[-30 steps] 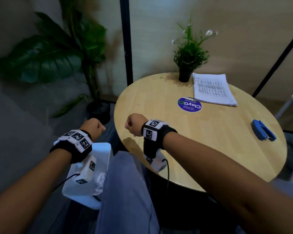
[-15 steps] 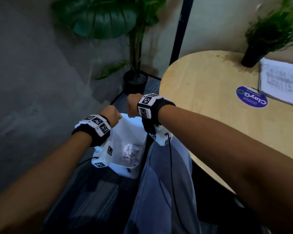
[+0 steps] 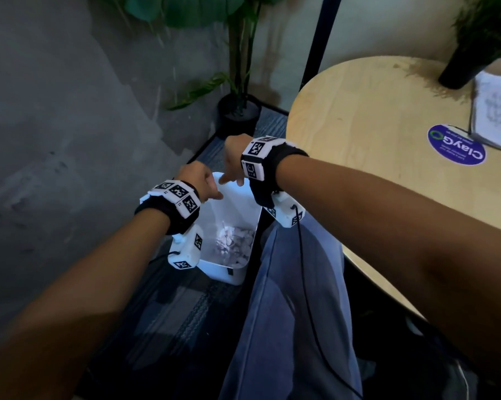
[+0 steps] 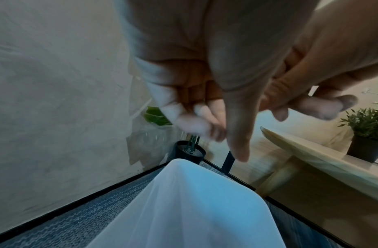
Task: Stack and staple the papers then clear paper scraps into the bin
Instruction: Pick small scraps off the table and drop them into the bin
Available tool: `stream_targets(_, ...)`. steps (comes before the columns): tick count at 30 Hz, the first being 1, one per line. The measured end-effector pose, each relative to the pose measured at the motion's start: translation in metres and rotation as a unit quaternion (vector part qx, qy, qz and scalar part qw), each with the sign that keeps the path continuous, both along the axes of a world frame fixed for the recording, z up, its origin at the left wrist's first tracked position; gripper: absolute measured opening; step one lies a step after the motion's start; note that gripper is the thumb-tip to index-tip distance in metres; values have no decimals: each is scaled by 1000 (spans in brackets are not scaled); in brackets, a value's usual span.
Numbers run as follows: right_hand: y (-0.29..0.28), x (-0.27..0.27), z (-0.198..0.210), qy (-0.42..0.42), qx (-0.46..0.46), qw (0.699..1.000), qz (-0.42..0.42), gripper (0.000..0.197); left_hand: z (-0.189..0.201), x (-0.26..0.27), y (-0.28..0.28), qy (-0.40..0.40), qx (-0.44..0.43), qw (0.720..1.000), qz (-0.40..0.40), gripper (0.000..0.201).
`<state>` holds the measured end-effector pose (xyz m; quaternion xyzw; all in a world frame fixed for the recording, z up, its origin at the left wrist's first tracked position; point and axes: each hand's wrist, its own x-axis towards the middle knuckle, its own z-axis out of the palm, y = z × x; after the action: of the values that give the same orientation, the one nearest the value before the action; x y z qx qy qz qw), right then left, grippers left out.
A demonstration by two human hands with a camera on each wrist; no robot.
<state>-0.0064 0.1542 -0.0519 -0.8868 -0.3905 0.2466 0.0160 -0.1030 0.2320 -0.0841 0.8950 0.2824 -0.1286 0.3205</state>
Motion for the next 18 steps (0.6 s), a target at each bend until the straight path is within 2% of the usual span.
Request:
stream_targets(4, -10, -2, 9, 25, 18, 999, 15, 14, 2, -1, -2, -27, 61, 998, 10, 49)
stream_targets(5, -12, -4, 12, 27, 26, 999, 22, 15, 2, -1, -2, -40, 69, 997, 10, 45)
stream_targets(7, -17, -6, 19, 6, 53, 998, 18, 8, 5, -2, -2, -51, 53, 997, 7, 21)
stream_targets(8, -19, -8, 22, -23, 68, 997, 4, 12, 6, -2, -2, -57, 31, 998, -2, 21)
stream_targets(10, -22, -6, 21, -65, 110, 992, -24, 31, 11, 0, -4, -56, 17, 998, -26, 45)
stream_targets(11, -25, -6, 20, -70, 128, 989, -33, 31, 16, 1, -6, -60, 23, 998, -26, 42)
stream_targets(13, -38, -8, 26, -40, 128, 990, -36, 8, 26, 5, -14, -68, 30, 997, 0, 14)
stream_targets(14, -46, -8, 29, -24, 131, 991, -34, 12, 32, 7, -19, -75, 41, 996, 5, 11)
stream_targets(16, -66, -10, 34, -11, 134, 991, -16, 28, 43, 12, -33, -90, 83, 992, -8, 39)
stream_targets(18, -91, -12, 37, -24, 148, 988, -26, 38, 54, 17, -49, -121, 134, 983, -39, 50)
